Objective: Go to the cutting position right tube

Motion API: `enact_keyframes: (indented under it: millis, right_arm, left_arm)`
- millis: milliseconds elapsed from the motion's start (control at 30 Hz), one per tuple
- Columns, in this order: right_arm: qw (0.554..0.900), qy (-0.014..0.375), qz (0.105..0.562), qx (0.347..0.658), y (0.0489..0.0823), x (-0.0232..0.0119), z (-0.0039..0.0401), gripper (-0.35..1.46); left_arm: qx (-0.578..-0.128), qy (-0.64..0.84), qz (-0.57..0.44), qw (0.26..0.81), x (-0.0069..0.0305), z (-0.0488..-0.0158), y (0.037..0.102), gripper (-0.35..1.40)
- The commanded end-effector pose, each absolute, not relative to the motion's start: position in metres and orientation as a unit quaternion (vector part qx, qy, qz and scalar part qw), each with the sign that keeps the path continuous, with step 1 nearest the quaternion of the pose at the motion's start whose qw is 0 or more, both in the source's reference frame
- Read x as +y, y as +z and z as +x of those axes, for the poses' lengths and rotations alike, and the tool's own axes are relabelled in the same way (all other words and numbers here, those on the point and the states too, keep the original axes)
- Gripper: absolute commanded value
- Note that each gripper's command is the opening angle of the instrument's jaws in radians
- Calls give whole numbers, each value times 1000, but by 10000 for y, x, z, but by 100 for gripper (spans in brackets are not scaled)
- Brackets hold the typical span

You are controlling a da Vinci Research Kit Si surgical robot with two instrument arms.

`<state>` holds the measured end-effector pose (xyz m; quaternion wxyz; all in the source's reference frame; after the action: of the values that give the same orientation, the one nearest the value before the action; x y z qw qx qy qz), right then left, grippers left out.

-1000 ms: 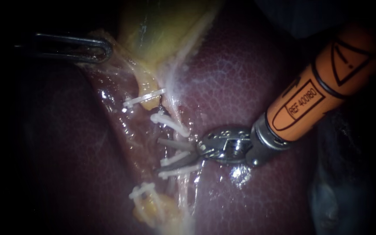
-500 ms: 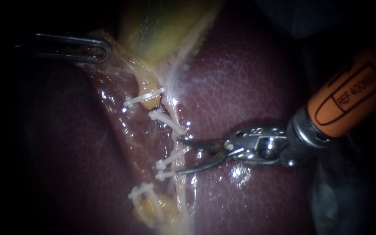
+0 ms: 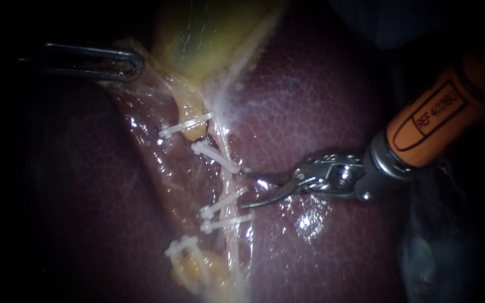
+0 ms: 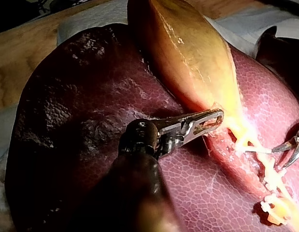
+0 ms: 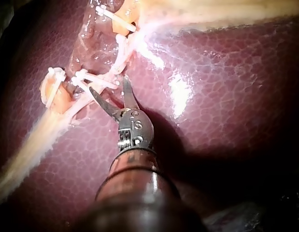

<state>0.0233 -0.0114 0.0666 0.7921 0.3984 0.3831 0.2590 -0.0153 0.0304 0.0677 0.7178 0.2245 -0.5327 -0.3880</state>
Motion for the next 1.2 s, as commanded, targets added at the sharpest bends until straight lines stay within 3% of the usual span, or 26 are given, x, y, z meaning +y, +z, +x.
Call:
enact_keyframes:
  millis: [33, 433, 833, 1067, 1200]
  right_arm:
    - [788, 260, 402, 386, 668, -114, 236, 117]
    - [720, 254, 465, 448, 678, -105, 275, 112]
    - [690, 242, 479, 485, 695, -114, 307, 115]
    - [638, 236, 499, 537, 694, -109, 309, 110]
    - [609, 213, 503, 575, 678, -97, 302, 107]
  left_arm:
    - [-533, -388, 224, 718, 304, -153, 677, -35]
    - [-533, -388, 224, 718, 304, -153, 678, -35]
    - [-533, -388, 224, 718, 305, -154, 679, -35]
    - [-533, -388, 224, 718, 304, -155, 679, -35]
    - [-533, -388, 224, 718, 304, -154, 679, -35]
